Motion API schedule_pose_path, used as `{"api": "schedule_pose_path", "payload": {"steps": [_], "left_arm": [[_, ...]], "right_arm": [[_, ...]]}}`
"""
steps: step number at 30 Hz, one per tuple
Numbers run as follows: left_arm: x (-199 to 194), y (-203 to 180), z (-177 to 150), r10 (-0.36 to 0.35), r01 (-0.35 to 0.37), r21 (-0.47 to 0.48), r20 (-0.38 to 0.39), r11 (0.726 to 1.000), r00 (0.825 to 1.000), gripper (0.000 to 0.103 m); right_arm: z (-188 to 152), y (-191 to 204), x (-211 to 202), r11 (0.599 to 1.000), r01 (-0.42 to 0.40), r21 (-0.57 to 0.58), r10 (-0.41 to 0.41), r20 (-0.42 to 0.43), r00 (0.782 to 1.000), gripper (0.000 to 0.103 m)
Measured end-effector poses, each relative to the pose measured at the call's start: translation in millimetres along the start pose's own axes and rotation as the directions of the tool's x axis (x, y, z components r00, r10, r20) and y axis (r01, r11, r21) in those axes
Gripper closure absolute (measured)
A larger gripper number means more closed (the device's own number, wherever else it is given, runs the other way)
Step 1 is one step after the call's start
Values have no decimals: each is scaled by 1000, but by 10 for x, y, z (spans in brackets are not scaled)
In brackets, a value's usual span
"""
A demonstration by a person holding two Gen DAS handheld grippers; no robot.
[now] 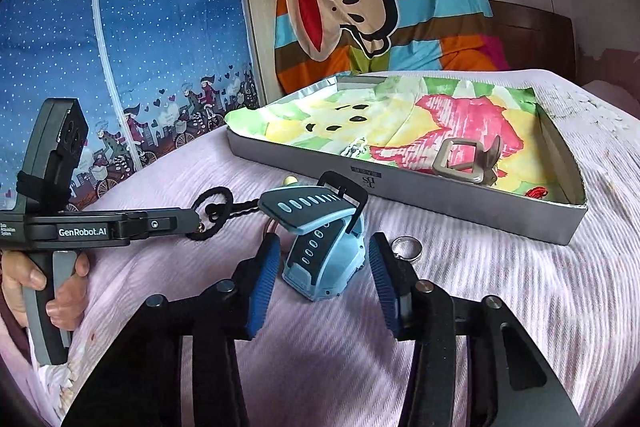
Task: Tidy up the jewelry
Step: 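Grasp the blue smartwatch with the right tool while the left tool grasps the black hair tie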
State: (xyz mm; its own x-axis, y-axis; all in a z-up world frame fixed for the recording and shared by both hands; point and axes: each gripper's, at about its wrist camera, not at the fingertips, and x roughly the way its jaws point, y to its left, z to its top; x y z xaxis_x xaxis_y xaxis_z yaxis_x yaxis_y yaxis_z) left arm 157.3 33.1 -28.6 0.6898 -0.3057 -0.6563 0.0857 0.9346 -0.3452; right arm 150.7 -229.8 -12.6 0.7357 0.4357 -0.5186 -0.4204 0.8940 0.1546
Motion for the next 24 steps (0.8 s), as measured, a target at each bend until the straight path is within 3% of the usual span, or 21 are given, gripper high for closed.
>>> {"api": "schedule_pose_path", "payload": {"steps": [5,11,18,24], "left_arm": [[40,56,-8,-22,22,-20,-3,1000,1000,68],[111,108,10,-4,4,-52,-13,999,1000,89],[85,55,4,12,-11,-26,6,1000,1000,91],[-66,-26,-7,18,-19,5,70,1000,997,91]], "right_arm": [[-13,48,107,1000,-17,-8,17,-10,1000,77],[-17,66,129,1000,-15,-13,14,-20,1000,77],[-5,87,129,999,-27,-27,27,-16,1000,86],[0,146,71,998,-37,-56,37,8,999,99]]}}
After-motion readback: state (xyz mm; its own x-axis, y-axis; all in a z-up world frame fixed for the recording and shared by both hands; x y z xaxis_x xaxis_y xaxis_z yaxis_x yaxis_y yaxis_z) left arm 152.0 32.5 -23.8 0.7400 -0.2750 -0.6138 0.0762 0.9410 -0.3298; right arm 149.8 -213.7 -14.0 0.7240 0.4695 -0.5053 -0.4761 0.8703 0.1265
